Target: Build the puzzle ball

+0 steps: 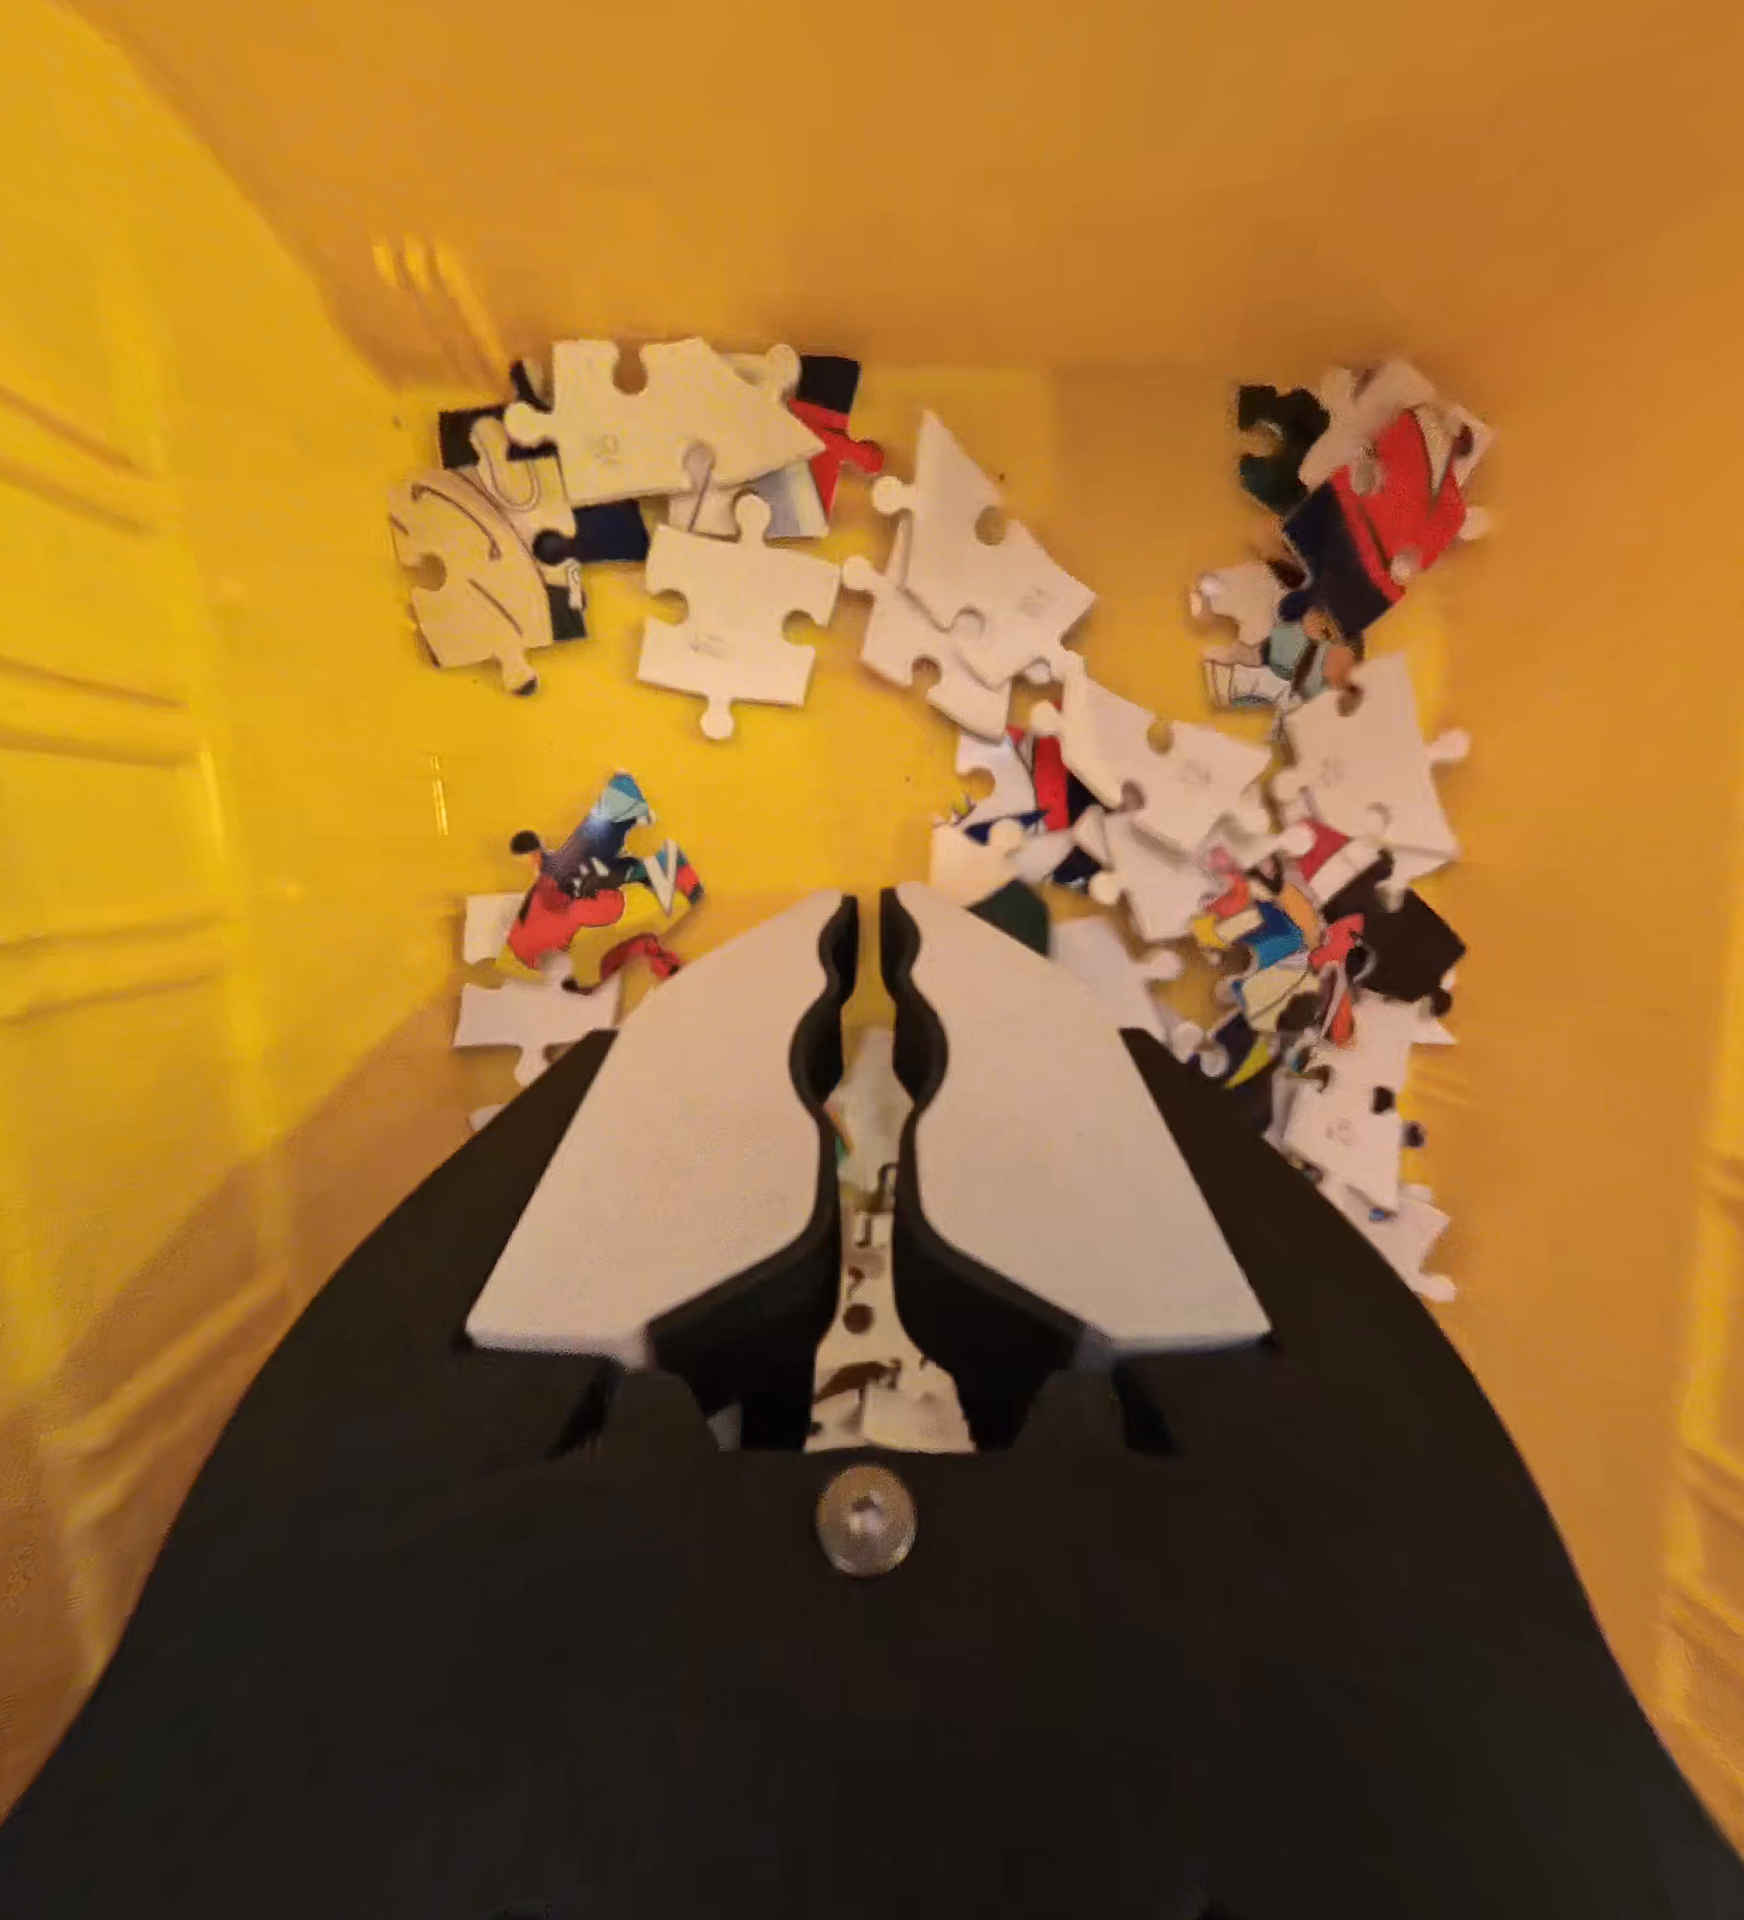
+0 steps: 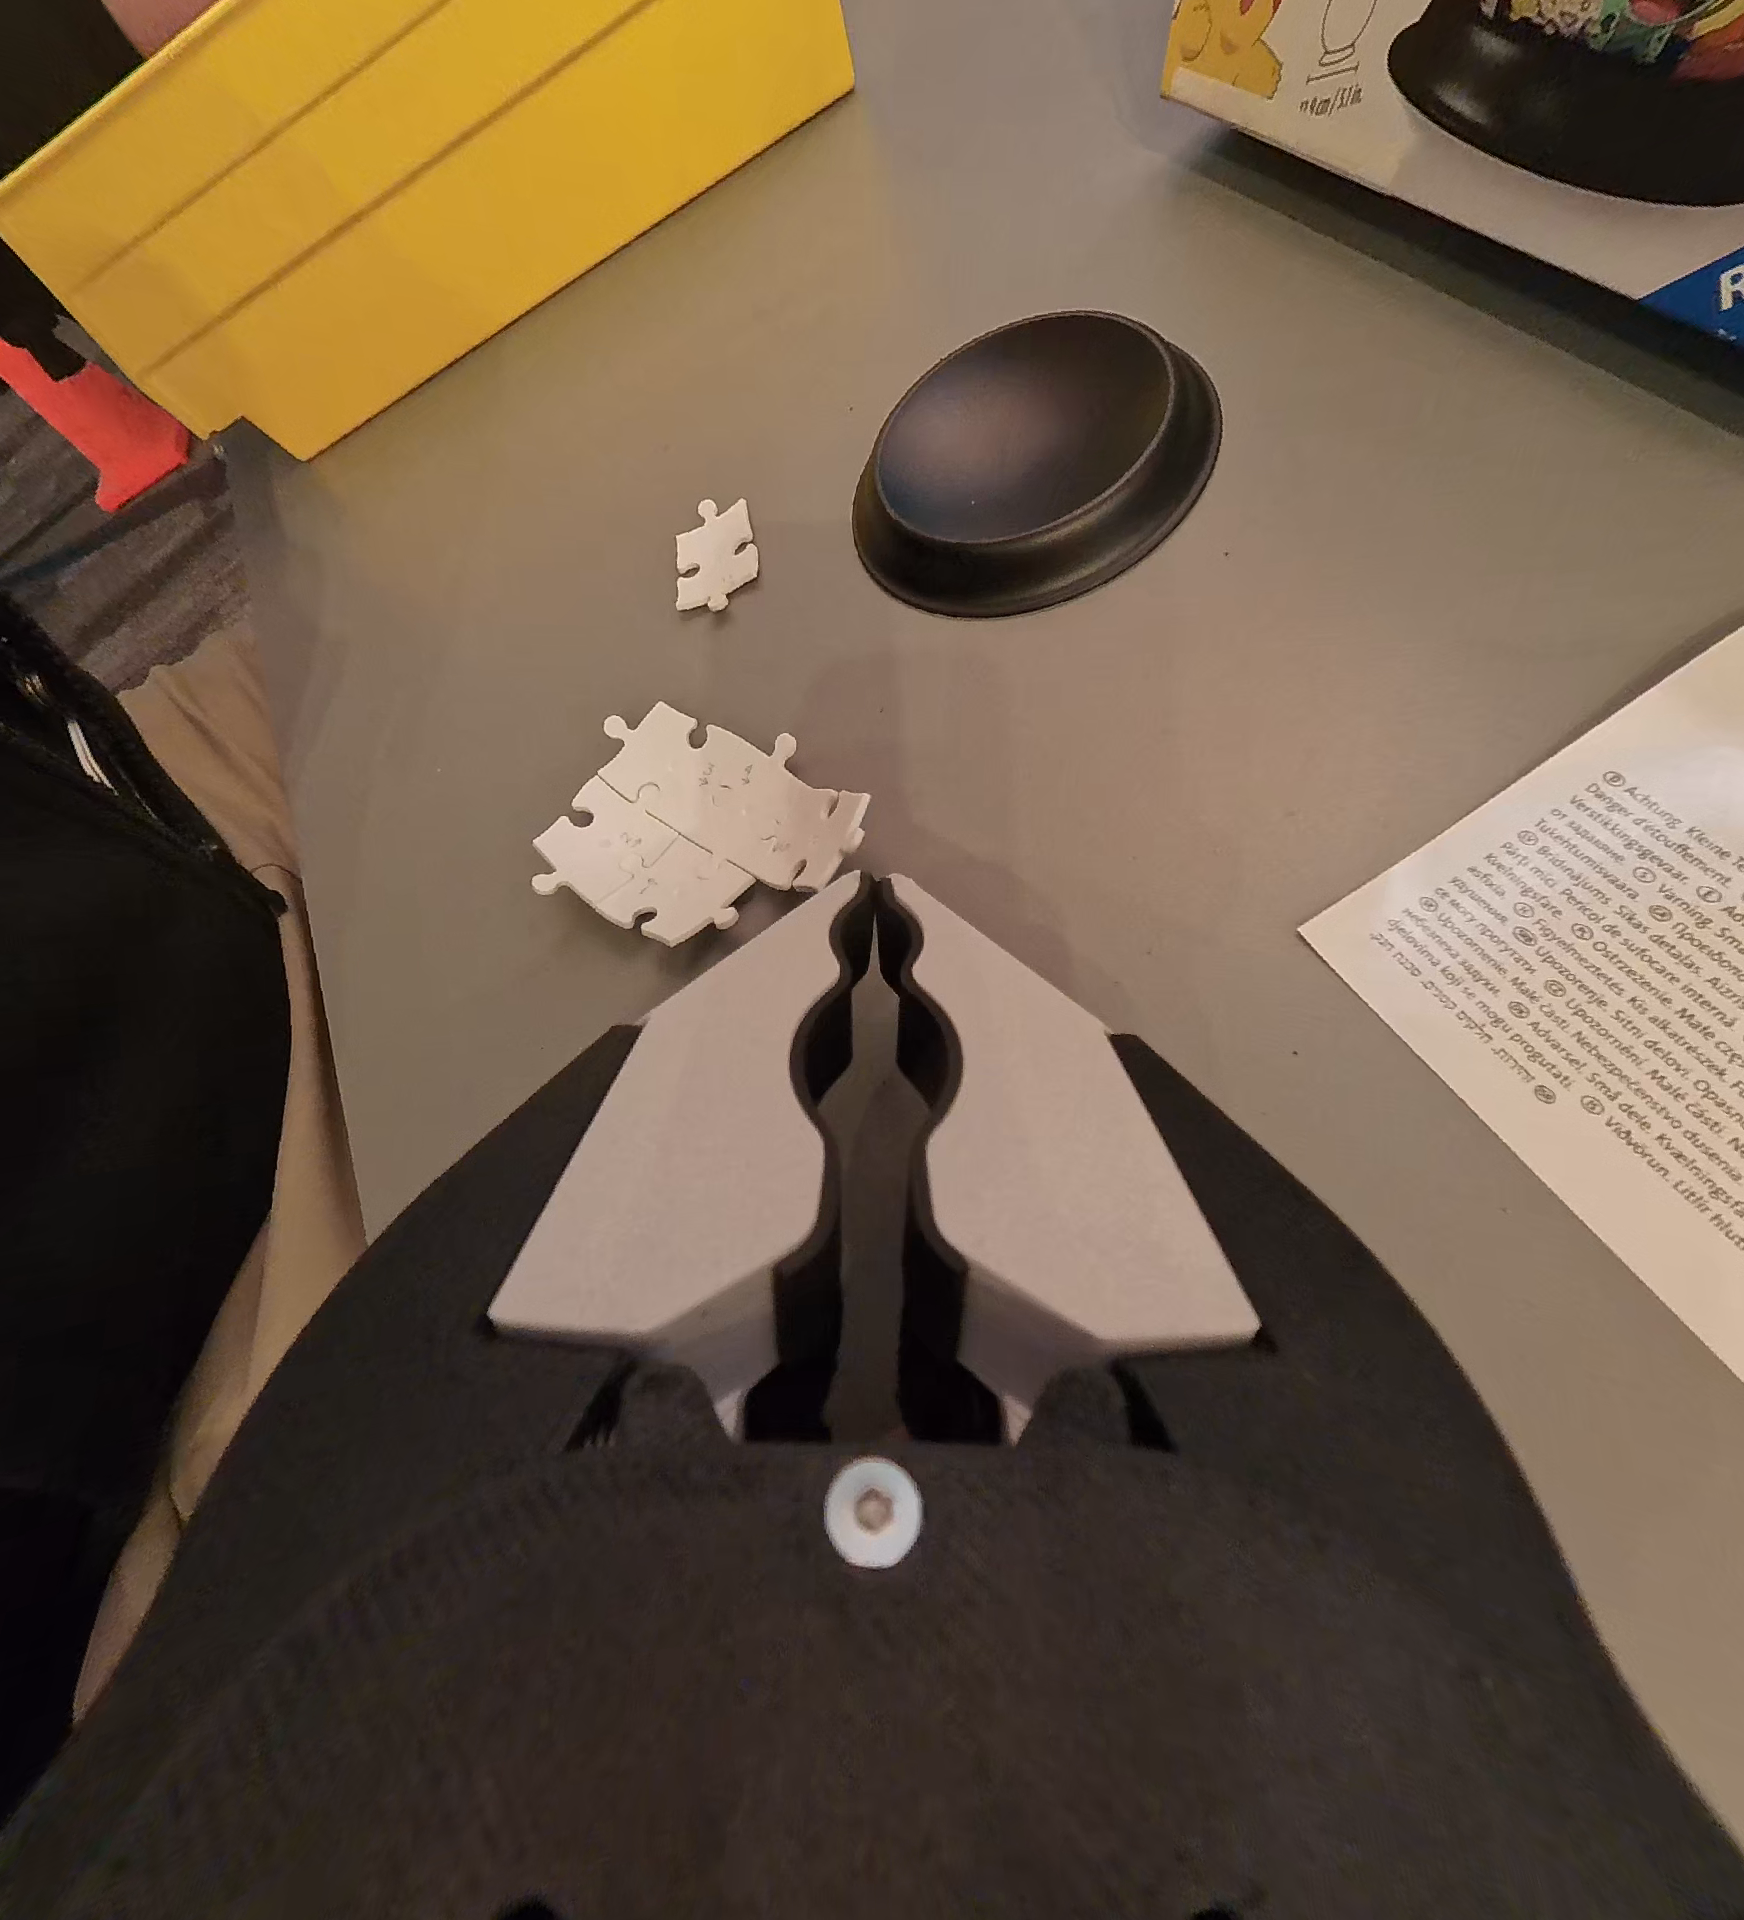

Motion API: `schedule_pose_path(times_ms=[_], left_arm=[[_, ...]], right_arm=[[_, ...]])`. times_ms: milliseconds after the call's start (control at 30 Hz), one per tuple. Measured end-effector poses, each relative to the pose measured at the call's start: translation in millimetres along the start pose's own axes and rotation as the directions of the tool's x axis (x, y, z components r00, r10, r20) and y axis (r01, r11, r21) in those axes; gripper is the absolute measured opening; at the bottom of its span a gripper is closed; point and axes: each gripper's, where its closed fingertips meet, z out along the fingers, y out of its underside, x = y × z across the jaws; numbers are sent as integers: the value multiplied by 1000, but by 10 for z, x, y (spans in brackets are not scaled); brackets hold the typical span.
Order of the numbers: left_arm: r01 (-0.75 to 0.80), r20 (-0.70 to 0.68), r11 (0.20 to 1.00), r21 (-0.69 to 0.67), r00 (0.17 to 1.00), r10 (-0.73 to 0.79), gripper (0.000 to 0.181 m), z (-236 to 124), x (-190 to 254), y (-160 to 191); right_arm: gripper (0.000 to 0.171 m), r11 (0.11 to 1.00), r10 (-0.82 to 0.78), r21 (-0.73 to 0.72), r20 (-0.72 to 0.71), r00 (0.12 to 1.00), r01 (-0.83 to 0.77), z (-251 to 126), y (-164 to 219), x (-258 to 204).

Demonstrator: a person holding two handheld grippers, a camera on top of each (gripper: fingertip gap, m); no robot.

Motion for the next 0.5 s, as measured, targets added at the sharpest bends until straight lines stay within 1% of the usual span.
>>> schedule_pose_path(times_ms=[33,67,100,200,267,300,367,500], left_arm=[[-53,48,999,-1,997,53,12,-17,-26,12],[-101,77,995,-17,992,102,25,-38,-35,42],[-114,91,993,-30,989,117,31,-64,-40,65],[-114,191,993,-21,975,116,41,-124,-204,34],[-105,261,994,-27,959,109,43,-119,-352,7],[-93,290,995,-33,952,98,49,-94,-417,3],[-45,258,999,-8,965,45,43,-49,-406,-30],[5,232,999,43,973,-15,43,-20,-405,-64]], right_arm=[[0,1000,-1,1,-1,1000,1,-1,-1,0],[0,1000,-1,0,-1,1000,1,-1,0,0],[0,1000,-1,0,0,1000,1,-1,0,-1],[0,1000,1,-3,2,1000,-1,2,3,-2],[0,1000,0,-2,1,1000,0,2,2,-1],[0,1000,-1,-2,0,1000,1,2,2,-1],[0,1000,-3,1,-3,1000,3,-1,-2,0],[0,1000,-1,4,0,1000,1,-5,-6,0]])
